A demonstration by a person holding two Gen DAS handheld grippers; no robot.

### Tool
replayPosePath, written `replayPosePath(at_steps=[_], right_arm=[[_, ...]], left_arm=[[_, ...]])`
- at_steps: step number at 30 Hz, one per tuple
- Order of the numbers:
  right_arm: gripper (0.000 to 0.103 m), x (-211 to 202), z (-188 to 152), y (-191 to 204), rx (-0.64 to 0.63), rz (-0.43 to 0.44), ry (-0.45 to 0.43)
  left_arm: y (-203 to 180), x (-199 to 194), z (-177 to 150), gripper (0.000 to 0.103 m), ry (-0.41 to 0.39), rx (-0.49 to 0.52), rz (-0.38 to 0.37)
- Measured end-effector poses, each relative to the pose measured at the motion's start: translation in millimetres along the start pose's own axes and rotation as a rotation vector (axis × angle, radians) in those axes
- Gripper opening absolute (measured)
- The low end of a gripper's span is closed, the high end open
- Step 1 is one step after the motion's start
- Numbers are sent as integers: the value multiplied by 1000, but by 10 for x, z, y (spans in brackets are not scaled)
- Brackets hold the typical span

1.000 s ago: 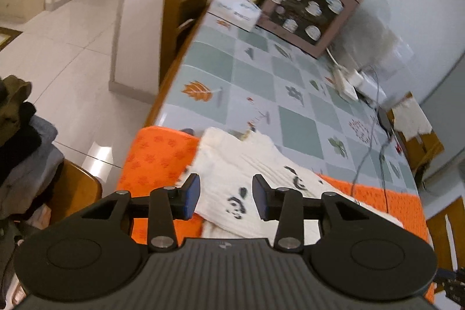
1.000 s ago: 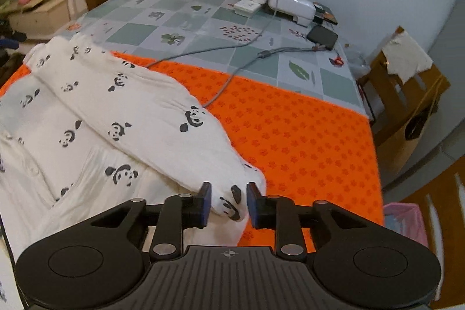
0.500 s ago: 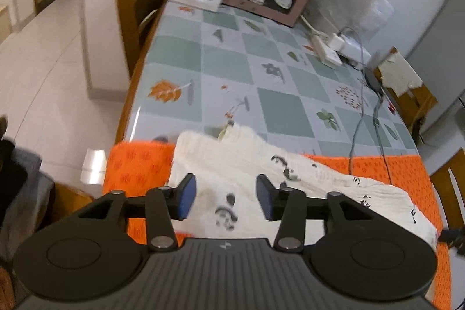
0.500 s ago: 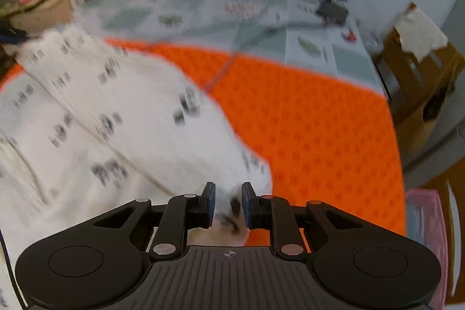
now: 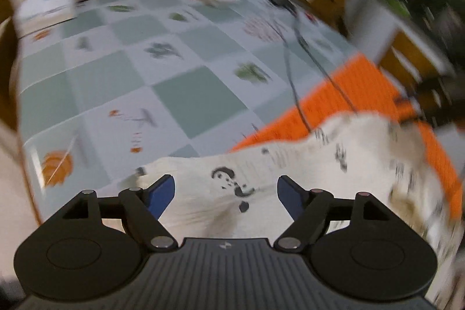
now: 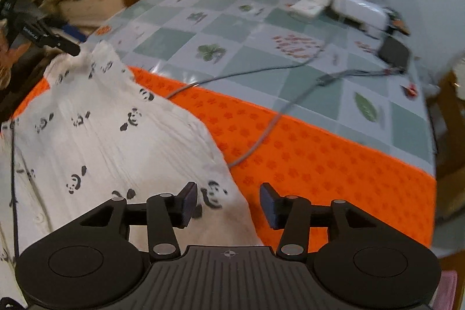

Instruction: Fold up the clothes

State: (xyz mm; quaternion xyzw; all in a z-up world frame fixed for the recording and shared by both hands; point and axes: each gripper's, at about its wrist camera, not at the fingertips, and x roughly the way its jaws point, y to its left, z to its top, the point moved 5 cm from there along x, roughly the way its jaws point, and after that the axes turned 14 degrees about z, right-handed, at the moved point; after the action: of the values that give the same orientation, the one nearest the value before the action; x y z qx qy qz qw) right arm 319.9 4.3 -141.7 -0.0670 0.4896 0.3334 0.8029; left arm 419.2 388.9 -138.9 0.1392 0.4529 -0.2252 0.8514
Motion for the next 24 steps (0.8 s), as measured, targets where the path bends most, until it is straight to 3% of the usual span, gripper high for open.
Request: replayPosePath(at_steps=[2,5,6,7,8,9,14,17,18,19,20,21,22,24], right_arm=[[50,128,50,-28,-22,12,23],[50,279,105,-79,-38,20,45],[50,317,118,-98,-38,22,49],[50,343,125,-112,-36,25,48],[50,364,125,-128,-33,29,49],[50,384,126,-144,-31,32,51],[50,421,127,-161,-44,44,62],[51,424,163,-185,-38,68,56],[51,439,182,-191,-33,80,57],[52,455,201,-197,-29,91,59],[52,476,212,-190,-33,101,65],[53,496,224,-183,-37,112,71],[53,519,236,-176,-44,121,77],[54,562,249,-168,-60,136,94]], left_arm=[[-54,109,-34,79,17,68,-15],[-104,209,-95,66,29,136,-39],[-114,230,-115,53,25,153,-42],[-116,246,-127,26,22,164,-44],[-113,256,-138,11,16,165,-46],[-109,264,-147,2,10,166,-48],[45,35,54,2,-104,66,-34],[84,118,110,7,-51,97,6],[77,148,107,12,-39,125,26],[68,157,117,30,-36,145,36],[71,158,136,41,-33,157,31],[77,153,159,63,-41,166,23],[84,148,182,74,-49,176,15],[99,168,225,79,-56,211,22]])
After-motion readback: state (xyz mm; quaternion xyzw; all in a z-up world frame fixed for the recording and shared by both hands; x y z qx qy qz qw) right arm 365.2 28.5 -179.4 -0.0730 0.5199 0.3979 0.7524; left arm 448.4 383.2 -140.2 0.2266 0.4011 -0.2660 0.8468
